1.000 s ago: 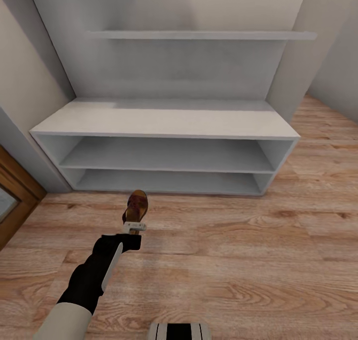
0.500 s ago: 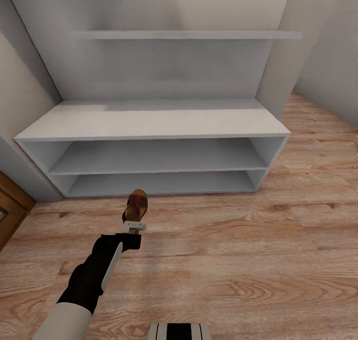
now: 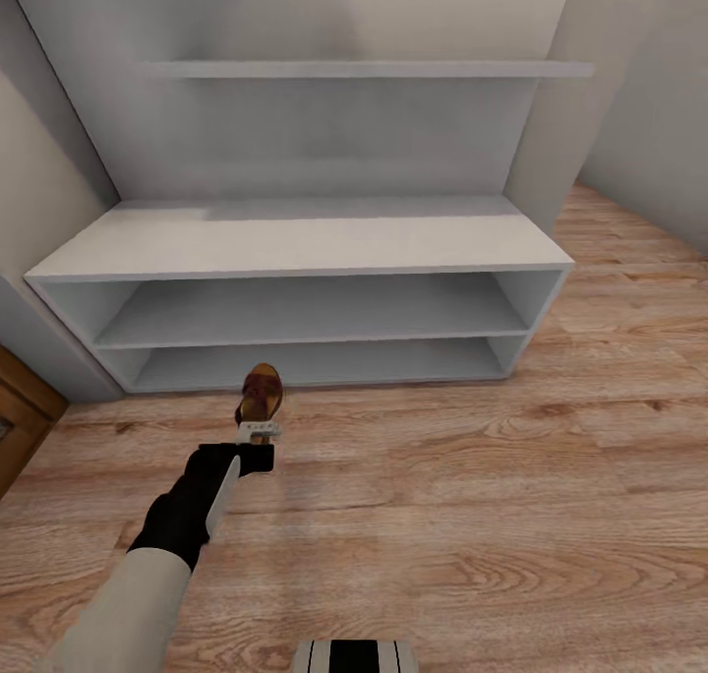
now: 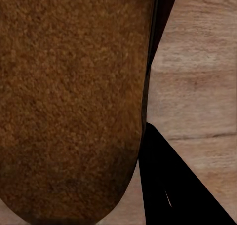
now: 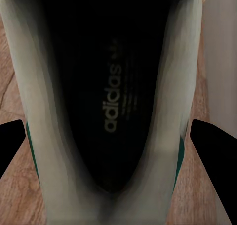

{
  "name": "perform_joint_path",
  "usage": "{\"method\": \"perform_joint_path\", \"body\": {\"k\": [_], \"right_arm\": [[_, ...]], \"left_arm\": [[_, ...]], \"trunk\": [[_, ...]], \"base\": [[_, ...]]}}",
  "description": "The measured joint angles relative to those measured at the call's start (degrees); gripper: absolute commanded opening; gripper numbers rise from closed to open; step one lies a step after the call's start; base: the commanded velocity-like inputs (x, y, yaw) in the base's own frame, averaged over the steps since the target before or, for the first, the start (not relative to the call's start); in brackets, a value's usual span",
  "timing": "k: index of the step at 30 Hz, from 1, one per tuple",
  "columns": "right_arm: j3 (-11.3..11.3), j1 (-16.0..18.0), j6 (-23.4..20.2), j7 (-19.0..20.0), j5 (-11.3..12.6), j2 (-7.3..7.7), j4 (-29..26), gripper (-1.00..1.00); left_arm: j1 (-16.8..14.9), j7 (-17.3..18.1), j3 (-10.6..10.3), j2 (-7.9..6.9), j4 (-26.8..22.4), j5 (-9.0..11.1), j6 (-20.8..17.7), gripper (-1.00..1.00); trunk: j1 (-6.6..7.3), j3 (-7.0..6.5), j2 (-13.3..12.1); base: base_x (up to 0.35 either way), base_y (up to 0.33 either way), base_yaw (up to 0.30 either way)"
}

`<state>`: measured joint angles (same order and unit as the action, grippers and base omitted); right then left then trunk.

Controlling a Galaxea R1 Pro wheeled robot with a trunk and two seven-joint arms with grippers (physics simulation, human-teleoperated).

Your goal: Pick up the two gym shoes and the two sandals from the corridor floor and place them onto the hallstand (shoe rack) in the corridor, making sure they are on the rack and not on the floor. Arrange them so the two gym shoes are next to each other and the two sandals are next to each other.

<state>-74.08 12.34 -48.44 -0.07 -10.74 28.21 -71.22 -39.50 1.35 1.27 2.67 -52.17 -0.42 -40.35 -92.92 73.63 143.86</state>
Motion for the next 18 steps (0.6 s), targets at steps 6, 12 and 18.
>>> {"method": "perform_joint_path", "body": {"k": [6, 12, 18], "right_arm": [[0.0, 0.0, 0.0, 0.0, 0.0, 0.01, 0.0, -1.0], [0.0, 0.0, 0.0, 0.0, 0.0, -0.01, 0.0, -1.0], [0.0, 0.0, 0.0, 0.0, 0.0, -0.01, 0.0, -1.0]], "left_arm": [[-7.6, 0.0, 2.4, -0.01, 10.6, 0.2, 4.6, -1.0], [-10.8, -0.1, 2.6, 0.15, 12.7, 0.2, 5.1, -1.0], [-11.1, 0.0, 2.8, 0.02, 12.9, 0.1, 6.8, -1.0]], "trunk": [[0.0, 0.0, 0.0], [0.0, 0.0, 0.0], [0.0, 0.0, 0.0]], "base": [[0.0, 0.0, 0.0], [0.0, 0.0, 0.0], [0.016, 0.0, 0.0]]}}
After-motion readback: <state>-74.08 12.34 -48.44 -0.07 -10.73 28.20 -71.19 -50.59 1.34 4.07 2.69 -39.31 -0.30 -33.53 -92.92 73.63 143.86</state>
